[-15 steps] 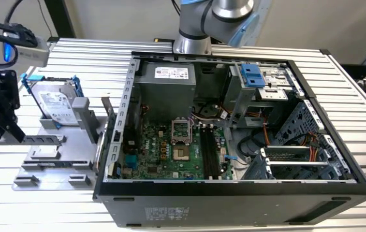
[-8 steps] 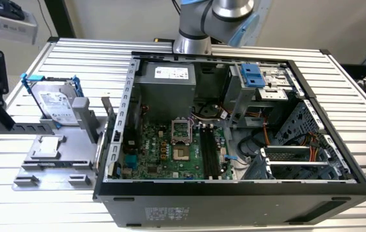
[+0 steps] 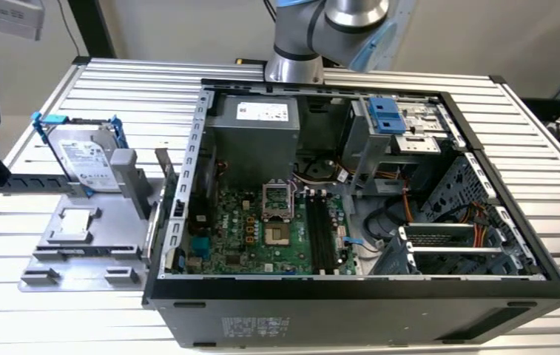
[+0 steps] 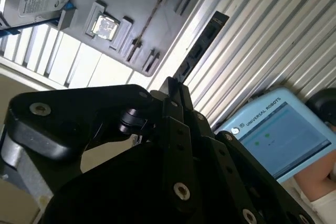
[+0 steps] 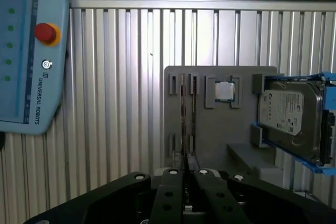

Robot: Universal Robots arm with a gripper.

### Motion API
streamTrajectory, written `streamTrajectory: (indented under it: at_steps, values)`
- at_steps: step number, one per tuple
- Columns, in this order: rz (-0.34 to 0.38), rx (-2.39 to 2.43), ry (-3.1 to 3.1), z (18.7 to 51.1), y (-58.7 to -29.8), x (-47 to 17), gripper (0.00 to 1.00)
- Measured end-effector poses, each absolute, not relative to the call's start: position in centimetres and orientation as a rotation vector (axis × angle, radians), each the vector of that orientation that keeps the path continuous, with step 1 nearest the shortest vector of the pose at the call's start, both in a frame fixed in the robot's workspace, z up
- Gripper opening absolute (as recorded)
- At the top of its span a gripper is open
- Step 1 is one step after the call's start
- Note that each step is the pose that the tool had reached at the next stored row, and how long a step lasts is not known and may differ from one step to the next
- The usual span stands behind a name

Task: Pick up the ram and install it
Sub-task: 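Pick up the ram and move it above insertion slot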

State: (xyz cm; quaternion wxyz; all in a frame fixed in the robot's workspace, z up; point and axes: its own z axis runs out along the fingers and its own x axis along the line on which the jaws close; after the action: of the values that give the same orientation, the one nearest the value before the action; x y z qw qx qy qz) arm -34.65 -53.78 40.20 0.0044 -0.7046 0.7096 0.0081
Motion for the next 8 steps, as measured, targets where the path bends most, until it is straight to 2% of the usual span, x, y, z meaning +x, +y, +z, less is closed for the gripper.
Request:
streamTrajectory:
  at_steps: [8]
  values:
    - [0.027, -2.208, 2.224, 40.2, -53.8, -33.2, 0.0]
